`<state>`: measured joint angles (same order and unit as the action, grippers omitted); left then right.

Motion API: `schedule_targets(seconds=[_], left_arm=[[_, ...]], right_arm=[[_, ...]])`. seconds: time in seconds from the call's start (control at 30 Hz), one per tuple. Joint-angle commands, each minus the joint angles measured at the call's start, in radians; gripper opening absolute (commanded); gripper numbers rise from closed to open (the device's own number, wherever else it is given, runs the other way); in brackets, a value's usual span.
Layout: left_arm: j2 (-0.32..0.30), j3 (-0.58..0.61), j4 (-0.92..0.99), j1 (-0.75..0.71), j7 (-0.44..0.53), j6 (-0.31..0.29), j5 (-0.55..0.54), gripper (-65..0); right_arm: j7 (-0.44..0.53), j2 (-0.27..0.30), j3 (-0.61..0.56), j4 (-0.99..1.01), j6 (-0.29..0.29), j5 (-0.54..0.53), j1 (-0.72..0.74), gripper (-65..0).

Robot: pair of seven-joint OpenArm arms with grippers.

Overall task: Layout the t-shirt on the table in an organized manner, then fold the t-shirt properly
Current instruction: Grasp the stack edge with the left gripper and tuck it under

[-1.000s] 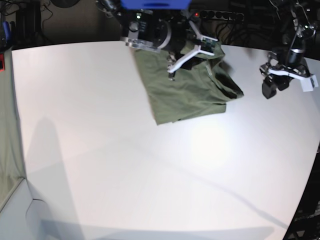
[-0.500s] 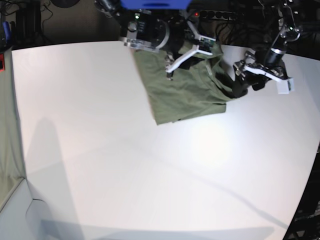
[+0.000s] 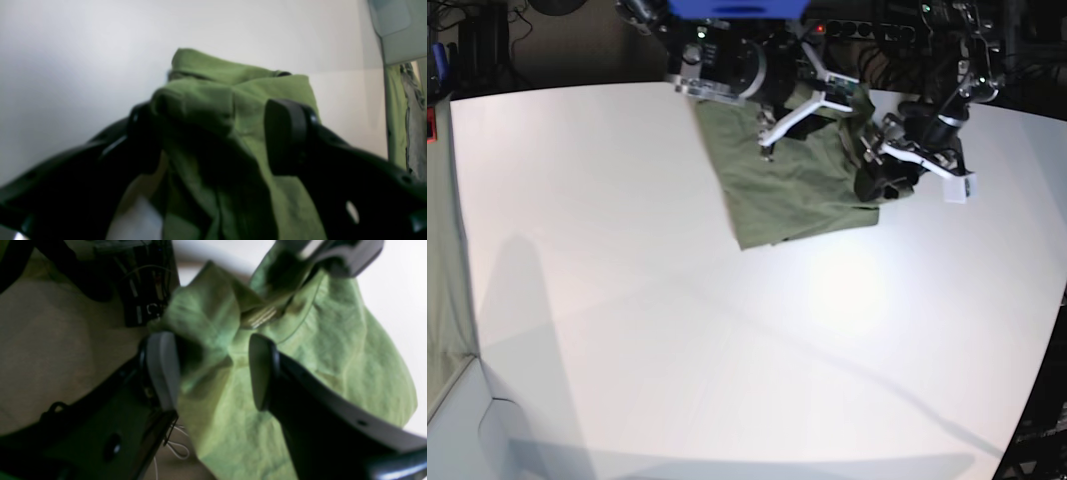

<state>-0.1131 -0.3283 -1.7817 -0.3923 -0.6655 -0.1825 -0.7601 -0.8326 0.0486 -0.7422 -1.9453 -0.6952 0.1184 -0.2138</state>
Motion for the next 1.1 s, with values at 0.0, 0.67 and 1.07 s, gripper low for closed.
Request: schedule_targets(seconds=[0.0, 0.67, 1.07], left_arm=[[-0.003, -0.002, -0.014, 0.013, 0.019, -0.007, -0.012, -20.1], [-0.007, 0.064, 0.038, 0.132, 0.017, -0.008, -0.022, -61.7], [-0.013, 0.120, -0.019, 0.223, 0.017, -0.010, -0.023, -64.7]], right_arm=[[0.022, 0.000, -0.001, -0.015, -0.003, -0.013, 0.006, -31.9], [0.022, 0.003, 0.074, -0.018, -0.003, -0.013, 0.003, -31.9], [0.022, 0.003, 0.074, -0.018, -0.003, -0.013, 0.006, -31.9]])
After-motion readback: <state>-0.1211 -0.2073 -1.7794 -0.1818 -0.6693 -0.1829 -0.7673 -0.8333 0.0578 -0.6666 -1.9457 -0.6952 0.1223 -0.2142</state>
